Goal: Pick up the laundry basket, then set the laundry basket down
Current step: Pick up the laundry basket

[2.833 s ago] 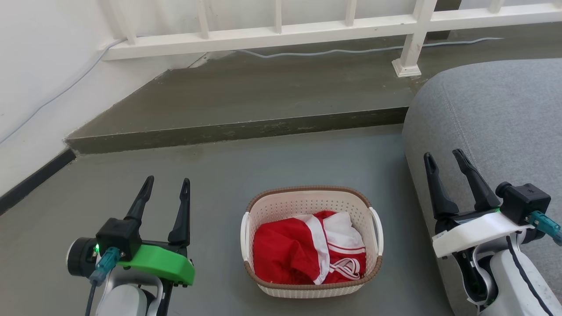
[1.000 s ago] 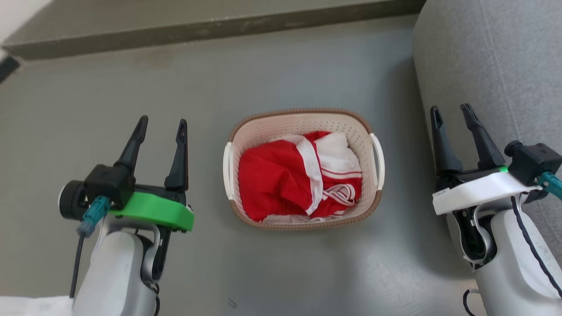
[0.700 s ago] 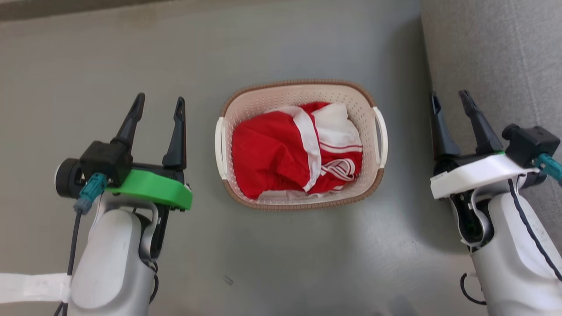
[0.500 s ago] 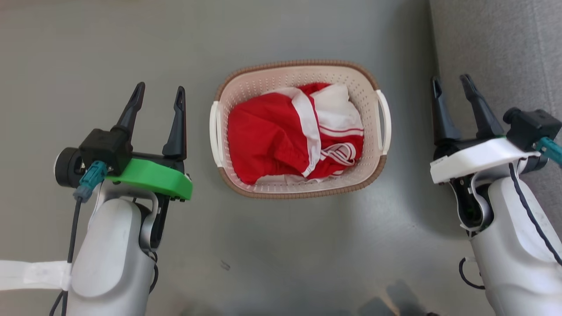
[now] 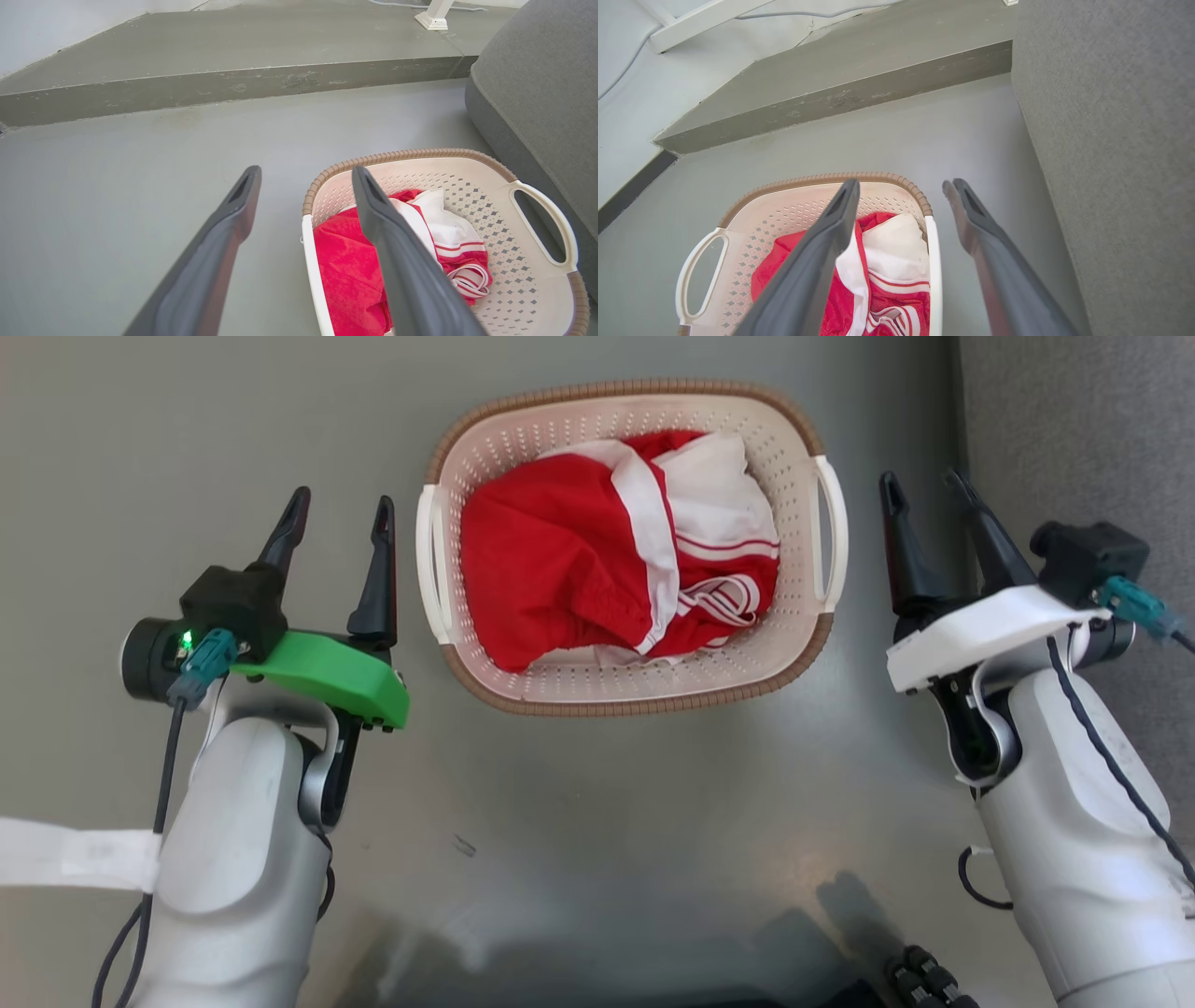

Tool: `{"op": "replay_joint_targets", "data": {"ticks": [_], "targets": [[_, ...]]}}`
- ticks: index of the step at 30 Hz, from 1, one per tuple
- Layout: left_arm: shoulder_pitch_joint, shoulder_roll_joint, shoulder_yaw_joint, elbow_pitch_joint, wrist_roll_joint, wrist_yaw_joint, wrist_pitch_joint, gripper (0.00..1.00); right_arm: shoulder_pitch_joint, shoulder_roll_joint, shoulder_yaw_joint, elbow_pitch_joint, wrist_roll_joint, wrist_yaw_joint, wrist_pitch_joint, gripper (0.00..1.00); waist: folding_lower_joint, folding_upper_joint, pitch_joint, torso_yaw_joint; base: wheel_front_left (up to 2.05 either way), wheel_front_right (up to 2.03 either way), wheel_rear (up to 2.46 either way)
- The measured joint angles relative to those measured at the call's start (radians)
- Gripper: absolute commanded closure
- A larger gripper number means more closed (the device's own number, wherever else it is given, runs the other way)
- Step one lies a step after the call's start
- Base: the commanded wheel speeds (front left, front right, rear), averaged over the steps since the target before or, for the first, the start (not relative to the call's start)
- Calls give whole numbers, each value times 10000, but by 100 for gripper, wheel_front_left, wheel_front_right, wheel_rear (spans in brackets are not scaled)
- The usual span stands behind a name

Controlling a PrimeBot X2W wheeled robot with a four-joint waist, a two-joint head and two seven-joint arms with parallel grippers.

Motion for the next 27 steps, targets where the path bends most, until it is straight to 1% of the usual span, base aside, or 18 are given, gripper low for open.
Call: {"op": "replay_joint_targets", "data": {"ticks": [10,17,24,27], "targets": [[-690,-44,-161,1081,-2,-75,-2,0,-909,8,186,966,263,0,-4,0,0,0,732,-29,0,0,0],[-1425,-63,-424,1605,-357,-163,-2,0,-1699,19,217,1975,428,0,-12,0,0,0,1363,-35,0,0,0],[-1889,-75,-685,2364,-598,-174,-2,0,-2285,27,414,2738,554,0,-12,0,0,0,1801,-4,0,0,0],[-2073,-79,-844,2673,-621,-255,-2,0,-2519,54,522,3012,606,2,-12,0,0,0,1973,-3,0,0,0]]}}
